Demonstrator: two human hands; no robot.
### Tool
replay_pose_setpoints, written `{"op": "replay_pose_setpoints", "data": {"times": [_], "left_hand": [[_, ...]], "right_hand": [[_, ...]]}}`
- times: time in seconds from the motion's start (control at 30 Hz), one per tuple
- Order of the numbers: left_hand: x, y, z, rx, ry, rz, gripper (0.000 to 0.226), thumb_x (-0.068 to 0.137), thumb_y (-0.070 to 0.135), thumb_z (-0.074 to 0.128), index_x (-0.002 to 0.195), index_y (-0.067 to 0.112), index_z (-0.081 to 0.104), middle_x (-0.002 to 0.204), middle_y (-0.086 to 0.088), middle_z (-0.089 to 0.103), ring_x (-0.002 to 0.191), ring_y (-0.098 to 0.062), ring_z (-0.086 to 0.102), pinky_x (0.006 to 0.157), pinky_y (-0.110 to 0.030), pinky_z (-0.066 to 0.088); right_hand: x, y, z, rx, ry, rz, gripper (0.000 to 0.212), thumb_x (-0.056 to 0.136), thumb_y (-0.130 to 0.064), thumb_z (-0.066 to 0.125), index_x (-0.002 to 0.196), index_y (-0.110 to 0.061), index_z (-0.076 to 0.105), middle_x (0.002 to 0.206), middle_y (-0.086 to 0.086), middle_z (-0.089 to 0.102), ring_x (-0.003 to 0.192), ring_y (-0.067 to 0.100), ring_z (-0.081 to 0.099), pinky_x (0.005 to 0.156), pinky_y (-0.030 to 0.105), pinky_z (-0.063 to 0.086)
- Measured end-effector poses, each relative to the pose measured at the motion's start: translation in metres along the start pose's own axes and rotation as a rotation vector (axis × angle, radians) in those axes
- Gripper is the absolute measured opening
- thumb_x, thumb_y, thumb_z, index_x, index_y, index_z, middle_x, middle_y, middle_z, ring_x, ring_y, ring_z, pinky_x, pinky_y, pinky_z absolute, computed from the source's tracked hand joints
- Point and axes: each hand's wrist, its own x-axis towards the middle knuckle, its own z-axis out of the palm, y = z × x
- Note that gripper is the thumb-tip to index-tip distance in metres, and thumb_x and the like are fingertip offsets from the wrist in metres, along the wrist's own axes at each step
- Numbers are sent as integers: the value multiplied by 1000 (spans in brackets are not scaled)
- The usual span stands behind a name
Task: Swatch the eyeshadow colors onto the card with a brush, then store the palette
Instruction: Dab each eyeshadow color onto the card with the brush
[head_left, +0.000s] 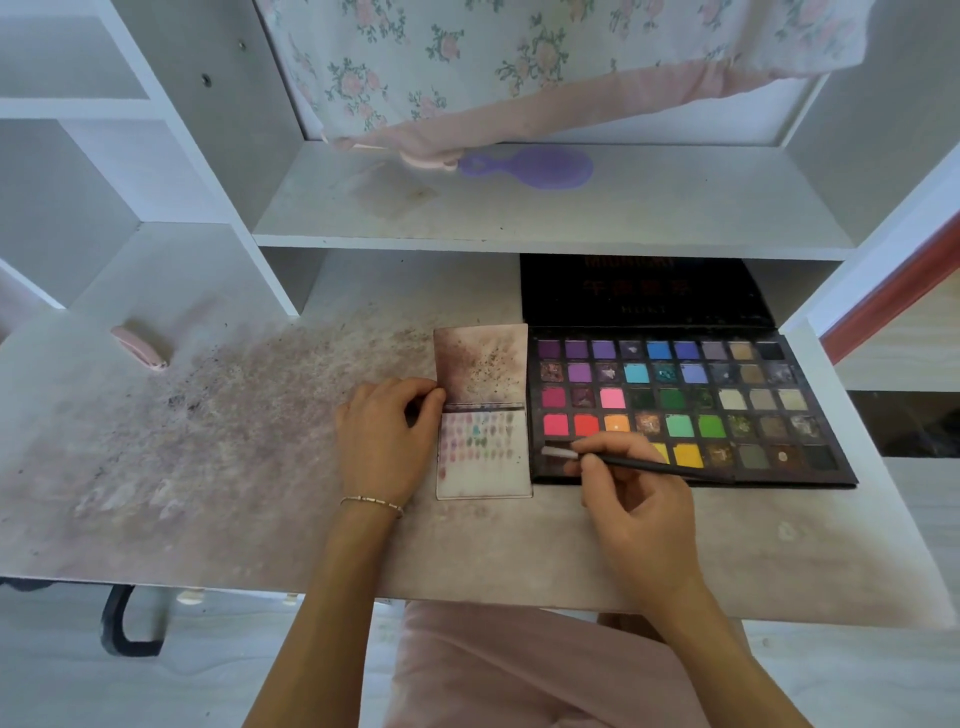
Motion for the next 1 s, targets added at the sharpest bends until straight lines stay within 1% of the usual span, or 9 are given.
{"op": "replay_pose_setpoints", "data": {"times": [0.07,0.13,0.23,0.33,0.43,0.6,0.73,0.87,1.0], "left_hand": [[-1,0,0,7,5,1,19,90,26,54,94,19,71,93,-1,69,92,-23,53,87,-41,39],[-1,0,0,7,6,3,18,89,25,55,93,18,71,92,-1,69,91,-24,54,87,-42,40],[0,0,0,12,-5,3,18,89,24,56,94,16,71,90,-3,69,90,-27,55,85,-45,41],[0,0,0,6,-13,4,18,89,24,56,94,15,71,90,-5,69,90,-28,56,85,-47,42],[0,0,0,6,-11,-4,18,89,24,56,95,14,71,91,-6,69,91,-28,55,85,-48,42],[1,0,0,7,-14,-2,19,89,24,56,95,15,71,93,-5,69,91,-28,56,86,-48,42],[1,0,0,-4,-13,-3,18,88,24,56,94,15,71,93,-5,70,91,-29,57,86,-48,43],[1,0,0,1,-20,0,19,89,24,56,94,15,71,93,-5,70,92,-29,57,86,-48,43],[0,0,0,10,-3,-1,18,89,24,56,94,15,71,94,-5,70,92,-28,56,87,-48,42]], "right_hand": [[1,1,-12,-89,67,-50,20,80,-11,51,81,-30,56,82,-10,62,68,0,58,57,8,44],[2,4,-23,-141,135,-61,23,80,-12,50,81,-34,54,77,-11,62,71,-1,59,58,7,45],[5,7,-31,-205,204,-46,23,79,-14,49,78,-37,52,71,-14,59,69,-1,58,55,8,45],[7,8,-30,-246,168,-54,22,79,-14,49,77,-36,50,67,-13,57,66,-2,56,54,8,43],[6,7,-28,-277,101,-75,22,77,-13,49,76,-35,50,68,-13,56,68,3,55,54,11,43],[7,8,-27,-270,22,-52,23,76,-14,51,73,-36,50,64,-15,56,63,4,57,50,7,41],[6,11,-27,-300,3,-34,35,81,-1,57,72,-35,50,64,-15,57,65,0,57,52,6,41],[7,10,-27,-267,33,-43,22,76,-13,51,72,-35,50,60,-16,54,58,-2,55,48,5,37],[7,9,-27,-298,-2,-46,22,75,-15,50,73,-37,48,63,-16,55,63,-2,56,51,5,38]]}}
